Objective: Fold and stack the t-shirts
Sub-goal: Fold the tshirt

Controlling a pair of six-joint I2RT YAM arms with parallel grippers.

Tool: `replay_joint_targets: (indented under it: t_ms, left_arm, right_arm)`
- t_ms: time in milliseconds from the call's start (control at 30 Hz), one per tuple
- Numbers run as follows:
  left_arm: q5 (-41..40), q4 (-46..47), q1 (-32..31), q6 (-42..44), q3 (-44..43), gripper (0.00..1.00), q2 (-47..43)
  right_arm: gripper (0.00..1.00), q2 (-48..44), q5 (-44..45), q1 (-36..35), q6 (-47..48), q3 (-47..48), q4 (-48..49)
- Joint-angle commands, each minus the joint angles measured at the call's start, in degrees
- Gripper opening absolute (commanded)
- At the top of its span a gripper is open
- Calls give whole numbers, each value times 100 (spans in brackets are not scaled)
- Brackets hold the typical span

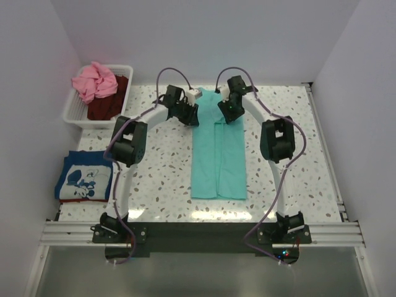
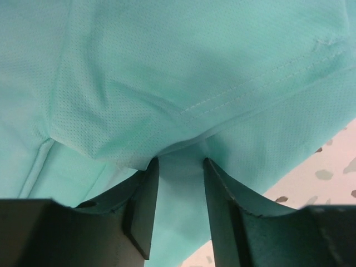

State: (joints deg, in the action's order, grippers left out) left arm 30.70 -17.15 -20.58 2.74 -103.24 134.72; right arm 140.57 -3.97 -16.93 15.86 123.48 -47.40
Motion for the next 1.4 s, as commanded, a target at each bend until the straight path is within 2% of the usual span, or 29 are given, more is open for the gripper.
replay_joint_targets:
  t_ms: [0, 67, 167, 200, 267, 300, 367, 400, 433, 500, 667, 733, 767, 800, 833, 867, 900, 933, 1000, 1100, 1167, 1267, 1367]
  left_arm:
    - [-134, -175, 45, 191, -354, 34, 195]
    - [-91, -245, 45, 261, -538, 36, 126]
    - [-21, -368, 54, 437, -706, 42, -330]
    - [-11, -351, 54, 516, -689, 44, -506]
    - [15, -342, 54, 857, -557, 51, -1127]
    - [-2, -298, 54, 981, -461, 54, -1375]
    - [-46, -220, 54, 1480, -66, 78, -2146]
    - [-55, -193, 54, 1666, 92, 94, -2412]
    - [-46, -193, 54, 2042, 398, 100, -2911]
    - [155, -158, 45, 2387, 716, 100, -3371]
    - [753, 772, 28, 3117, 2710, 100, -5146]
    - [1173, 539, -7, 3948, 3335, 100, -5777]
    - [1123, 198, -103, 4005, 3459, 100, -5920]
    - [1062, -128, -209, 4136, 3538, 100, -6017]
    - [1052, -505, -445, 4547, 3574, 100, -6140]
    - [1087, -1222, -543, 4803, 3652, 100, -6202]
    - [1122, -1473, -657, 5084, 3993, 100, -6386]
    - [957, -1415, -945, 5165, 4257, 100, -6509]
    - [798, -1064, -1193, 4982, 5124, 100, -6756]
    - [526, -309, -1685, 4895, 6101, 100, -7046]
    - [280, 131, -2080, 4850, 6394, 100, -7003]
    - [-107, 597, -2538, 4858, 6781, 95, -6758]
    - [-178, 703, -2776, 4973, 6870, 87, -6371]
  right_arm:
    - [46, 427, 89, -12, -206, 228, 275]
    - [51, 375, -235, -21, -276, 615, -14]
    - [59, -300, -578, -21, -338, 590, -33]
    - [66, -746, -648, -12, -294, 546, -7]
    - [72, -1267, -798, -12, -145, 414, 37]
    - [78, -1504, -833, -12, -83, 353, 72]
    - [86, -2312, -956, -12, 109, 37, 265]
    - [96, -2637, -1009, -12, 180, -321, 527]
    - [99, -3162, -1027, -12, 216, -542, 686]
    - [99, -3710, -1272, -21, 461, -1138, 977]
    - [98, -5231, -2334, -30, 1636, -2476, 1364]
    - [99, -5504, -2477, -109, 2216, -2724, 910]
    - [99, -5653, -2660, -135, 2655, -2681, 481]
    - [99, -5733, -3236, -135, 3138, -2645, -585]
    - [99, -5838, -3355, -161, 3595, -2775, -865]
    - [99, -6170, -3478, -179, 3652, -3247, -1007]
    - [99, -6321, -3688, -223, 3766, -3538, -1304]
    - [99, -6497, -3690, -293, 4332, -3829, -1542]
    - [99, -6989, -3402, -564, 4784, -4900, -1781]
    - [98, -7725, -3260, -854, 4936, -6412, -1170]
    - [97, -8035, -3067, -1013, 4953, -7324, -791]
    - [91, -8353, -2768, -1391, 5049, -8100, -87]
    - [76, -8266, -2584, -1673, 5182, -8436, 291]
